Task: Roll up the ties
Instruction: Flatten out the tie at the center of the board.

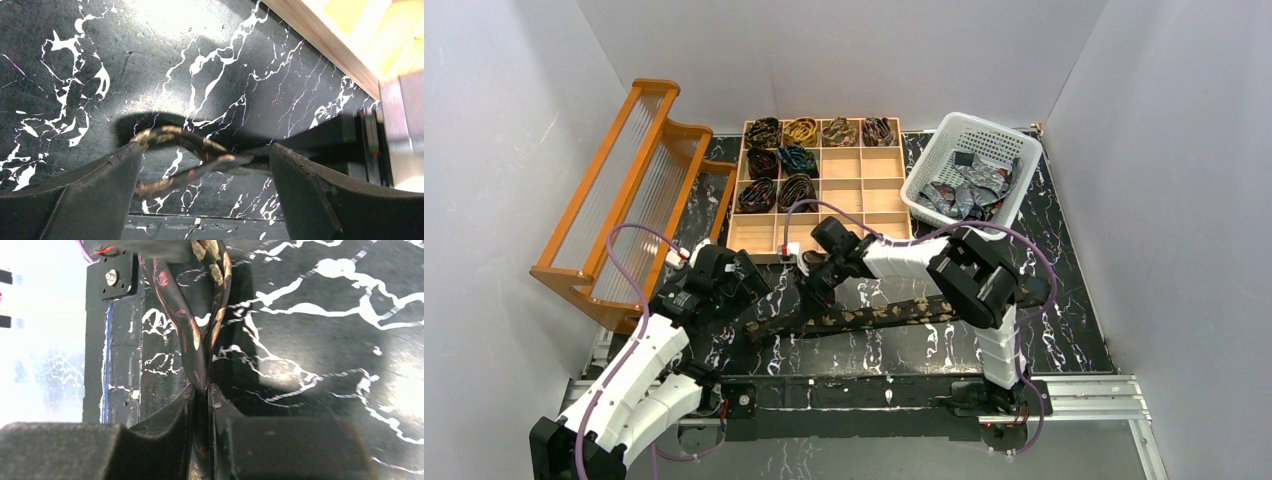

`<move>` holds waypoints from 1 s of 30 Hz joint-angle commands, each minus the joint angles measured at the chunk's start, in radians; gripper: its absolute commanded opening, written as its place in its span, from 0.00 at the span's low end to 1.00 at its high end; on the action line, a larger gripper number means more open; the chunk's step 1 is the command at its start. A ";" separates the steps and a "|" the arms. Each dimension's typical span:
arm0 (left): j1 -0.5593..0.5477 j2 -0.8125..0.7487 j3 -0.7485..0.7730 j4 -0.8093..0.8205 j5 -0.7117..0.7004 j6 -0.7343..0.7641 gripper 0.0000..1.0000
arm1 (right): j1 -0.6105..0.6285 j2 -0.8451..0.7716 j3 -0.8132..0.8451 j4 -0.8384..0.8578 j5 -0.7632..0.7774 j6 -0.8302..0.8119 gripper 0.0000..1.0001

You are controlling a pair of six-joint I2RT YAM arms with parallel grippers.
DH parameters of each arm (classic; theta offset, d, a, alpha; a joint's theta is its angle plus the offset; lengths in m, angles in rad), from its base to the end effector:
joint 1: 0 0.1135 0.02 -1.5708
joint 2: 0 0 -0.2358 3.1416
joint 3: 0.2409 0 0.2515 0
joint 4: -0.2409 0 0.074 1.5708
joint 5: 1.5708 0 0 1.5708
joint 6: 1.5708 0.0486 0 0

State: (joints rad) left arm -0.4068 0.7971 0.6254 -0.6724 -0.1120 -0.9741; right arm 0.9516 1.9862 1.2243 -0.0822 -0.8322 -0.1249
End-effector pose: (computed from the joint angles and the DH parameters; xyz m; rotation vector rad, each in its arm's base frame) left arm 0.1742 -0.0692 0.2082 -0.7414 2.3554 -0.4912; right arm 0.2053 0.3500 0.1243 -1.6172 1.9017 1.3723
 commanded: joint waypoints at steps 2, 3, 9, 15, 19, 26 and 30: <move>0.006 0.013 0.026 -0.036 0.010 0.037 0.97 | -0.037 0.085 0.131 -0.229 -0.001 0.058 0.26; 0.006 0.014 0.016 -0.030 0.018 0.035 0.97 | -0.037 0.093 0.141 -0.240 0.024 0.066 0.28; 0.006 0.006 -0.023 -0.010 0.042 0.027 0.98 | -0.037 0.102 0.260 -0.341 0.144 0.112 0.54; 0.006 -0.005 -0.019 -0.022 0.021 0.035 0.98 | -0.037 0.043 0.378 -0.441 0.346 0.163 0.74; 0.006 0.021 -0.016 -0.042 -0.022 0.020 0.99 | -0.037 -0.060 0.261 -0.322 0.400 0.222 0.78; 0.006 0.030 -0.078 -0.002 -0.069 -0.009 0.97 | -0.014 -0.229 -0.047 0.065 0.408 0.474 0.47; 0.006 0.031 -0.083 -0.004 -0.095 -0.020 0.96 | 0.027 -0.230 -0.091 0.189 0.342 0.517 0.32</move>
State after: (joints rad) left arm -0.4068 0.8291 0.5488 -0.6655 -0.1432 -0.9771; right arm 0.9360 1.7889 1.1545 -0.1188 -0.4454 0.2928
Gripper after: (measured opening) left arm 0.967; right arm 0.358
